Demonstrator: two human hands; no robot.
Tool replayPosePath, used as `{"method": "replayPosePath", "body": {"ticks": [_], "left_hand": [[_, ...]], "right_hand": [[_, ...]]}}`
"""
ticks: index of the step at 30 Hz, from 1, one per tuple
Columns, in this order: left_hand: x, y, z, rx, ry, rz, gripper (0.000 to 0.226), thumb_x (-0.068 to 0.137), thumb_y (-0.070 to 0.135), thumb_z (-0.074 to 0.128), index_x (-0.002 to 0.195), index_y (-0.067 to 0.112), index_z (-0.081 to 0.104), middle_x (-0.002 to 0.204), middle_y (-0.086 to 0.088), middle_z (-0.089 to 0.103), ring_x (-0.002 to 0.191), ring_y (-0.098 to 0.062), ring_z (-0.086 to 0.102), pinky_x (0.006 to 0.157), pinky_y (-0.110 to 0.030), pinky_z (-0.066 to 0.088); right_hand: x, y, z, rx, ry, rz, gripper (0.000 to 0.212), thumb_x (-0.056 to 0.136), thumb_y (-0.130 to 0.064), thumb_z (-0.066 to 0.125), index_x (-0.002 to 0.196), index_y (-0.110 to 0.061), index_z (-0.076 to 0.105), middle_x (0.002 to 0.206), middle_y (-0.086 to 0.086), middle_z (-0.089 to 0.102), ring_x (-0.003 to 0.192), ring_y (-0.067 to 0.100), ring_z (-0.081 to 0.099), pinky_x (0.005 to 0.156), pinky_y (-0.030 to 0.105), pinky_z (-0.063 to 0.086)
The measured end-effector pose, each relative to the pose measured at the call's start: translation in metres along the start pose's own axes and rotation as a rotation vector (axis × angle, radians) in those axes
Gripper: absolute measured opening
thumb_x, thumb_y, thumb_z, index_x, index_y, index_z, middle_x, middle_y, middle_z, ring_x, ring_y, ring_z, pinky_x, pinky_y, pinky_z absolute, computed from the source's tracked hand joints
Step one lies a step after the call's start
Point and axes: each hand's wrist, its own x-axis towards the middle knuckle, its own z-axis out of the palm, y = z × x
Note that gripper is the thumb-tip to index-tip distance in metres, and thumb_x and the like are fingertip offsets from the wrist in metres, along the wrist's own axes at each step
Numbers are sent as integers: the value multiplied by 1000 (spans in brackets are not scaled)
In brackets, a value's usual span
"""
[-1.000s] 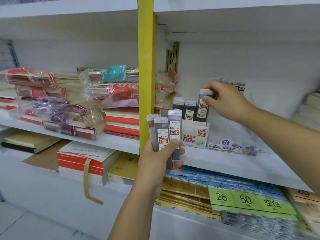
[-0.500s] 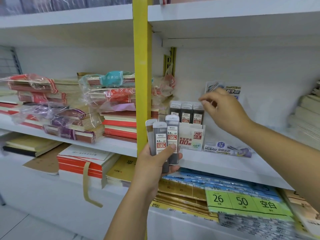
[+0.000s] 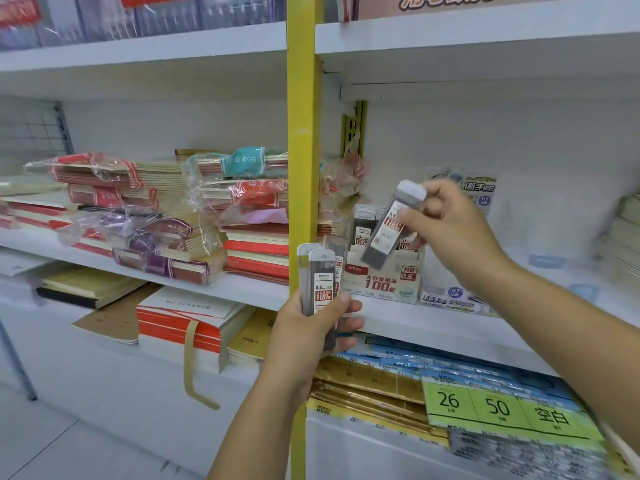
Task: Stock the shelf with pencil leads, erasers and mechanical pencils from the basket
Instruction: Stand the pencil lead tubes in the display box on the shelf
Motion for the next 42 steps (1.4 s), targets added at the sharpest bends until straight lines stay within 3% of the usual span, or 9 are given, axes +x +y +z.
{"method": "replayPosePath", "body": {"ticks": [4,11,14,17,21,26,31,36,42], "left_hand": [[3,1,-7,31,15,25,25,89,29,69,113,33,62,94,1,78,82,-17,76,60,-24,57],[6,0,-14,49,22,29,24,90,29,69,112,34,61,93,2,78,82,-16,76,59,-23,58],[6,-1,-16,54,17,23,25,90,29,68,113,34,61,93,3,78,82,-16,76,59,-23,58],[6,0,-17,51,17,27,28,88,30,69,114,33,60,93,3,79,82,-16,76,59,-24,58],[6,2,-17,49,14,20,31,88,31,69,116,33,59,93,3,78,82,-16,76,59,-24,58],[4,3,-17,59,-5,-6,29,89,31,69,116,33,59,94,4,78,84,-15,76,60,-23,58],[-1,7,-15,35,-56,-38,30,88,32,69,117,31,61,98,0,78,88,-17,76,61,-23,58],[-9,8,-8,44,-185,-81,42,80,40,71,119,30,60,103,-2,77,94,-18,75,64,-23,57],[-13,4,-6,16,-307,-142,45,82,40,70,125,29,59,113,-6,75,105,-22,72,67,-25,59]], "right_hand": [[26,-1,2,-228,26,-130,27,89,-17,66,91,-34,45,85,-3,72,80,14,69,67,31,55],[51,22,28,-521,-68,-214,28,85,-21,71,97,-29,47,79,-15,60,65,-7,55,52,12,36],[54,28,34,-553,-100,-215,37,83,-19,73,102,-31,43,73,-10,60,64,-3,58,53,16,42],[53,32,37,-645,-124,-253,33,84,-22,70,105,-32,46,74,-8,59,72,11,59,60,33,47],[54,38,40,-872,-33,-343,26,85,-29,67,110,-27,58,92,-7,51,100,19,50,68,31,38],[56,38,34,-932,-17,-249,26,89,-33,64,114,-28,63,97,-3,42,106,20,43,72,32,40],[23,23,23,-660,5,-296,20,95,-28,55,111,-26,67,96,-6,58,91,10,51,75,28,41],[-29,6,20,-75,-326,-19,17,87,-42,60,103,-45,64,89,-16,71,75,-3,64,61,10,48],[-47,18,14,185,-232,107,17,90,-12,65,104,-21,65,78,5,73,62,13,67,48,20,47]]}}
